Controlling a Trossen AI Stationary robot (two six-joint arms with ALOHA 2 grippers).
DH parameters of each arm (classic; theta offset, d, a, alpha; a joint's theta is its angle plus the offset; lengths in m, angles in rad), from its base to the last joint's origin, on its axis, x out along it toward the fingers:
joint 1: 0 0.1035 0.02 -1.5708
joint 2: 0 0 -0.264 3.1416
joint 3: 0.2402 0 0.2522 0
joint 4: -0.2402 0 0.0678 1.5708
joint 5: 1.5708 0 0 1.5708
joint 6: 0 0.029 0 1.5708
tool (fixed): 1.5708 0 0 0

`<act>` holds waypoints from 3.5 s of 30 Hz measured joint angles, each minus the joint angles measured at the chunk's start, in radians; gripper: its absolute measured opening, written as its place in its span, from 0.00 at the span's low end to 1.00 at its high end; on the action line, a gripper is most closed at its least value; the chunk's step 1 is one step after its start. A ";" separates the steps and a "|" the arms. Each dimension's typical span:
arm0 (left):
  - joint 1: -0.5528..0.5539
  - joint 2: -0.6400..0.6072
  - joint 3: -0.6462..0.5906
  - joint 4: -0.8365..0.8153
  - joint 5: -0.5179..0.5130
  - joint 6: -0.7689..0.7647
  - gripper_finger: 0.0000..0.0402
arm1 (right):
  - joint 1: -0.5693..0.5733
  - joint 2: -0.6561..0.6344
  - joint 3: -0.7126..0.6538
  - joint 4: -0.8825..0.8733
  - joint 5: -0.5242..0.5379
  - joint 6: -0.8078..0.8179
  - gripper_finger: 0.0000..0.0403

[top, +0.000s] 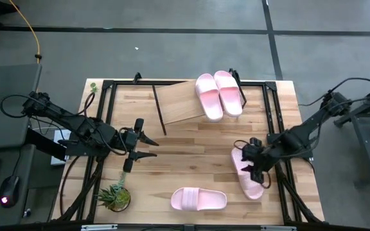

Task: Pick and place slides into the shelf
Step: Put the pink slide on the shelf

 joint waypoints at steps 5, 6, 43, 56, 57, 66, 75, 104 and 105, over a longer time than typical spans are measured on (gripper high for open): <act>0.000 0.000 0.000 0.000 0.000 0.000 0.39 | 0.000 -0.118 -0.134 0.092 -0.093 0.113 0.47; 0.000 0.000 0.000 0.001 0.000 0.000 0.39 | 0.000 -0.131 -0.156 0.100 -0.113 0.132 0.47; 0.000 0.000 0.000 0.003 0.000 0.000 0.39 | -0.092 -0.140 -0.452 0.362 -0.349 0.183 0.47; 0.000 0.000 0.000 0.003 0.000 0.000 0.39 | -0.125 -0.140 -0.487 0.441 -0.426 0.200 0.36; 0.000 0.000 0.000 0.003 0.000 0.000 0.39 | -0.125 -0.140 -0.487 0.441 -0.430 0.200 0.33; 0.000 0.000 0.000 0.003 0.000 0.000 0.39 | -0.125 -0.140 -0.487 0.444 -0.444 0.205 0.12; 0.000 0.000 0.000 0.003 0.000 0.000 0.39 | -0.125 -0.140 -0.487 0.442 -0.458 0.183 0.02; 0.000 0.000 0.000 0.003 0.000 0.000 0.39 | -0.272 -0.140 -0.219 0.175 -0.481 -0.002 0.00; 0.000 0.000 0.000 0.003 0.000 0.000 0.39 | -0.282 -0.140 -0.208 0.165 -0.481 -0.010 0.00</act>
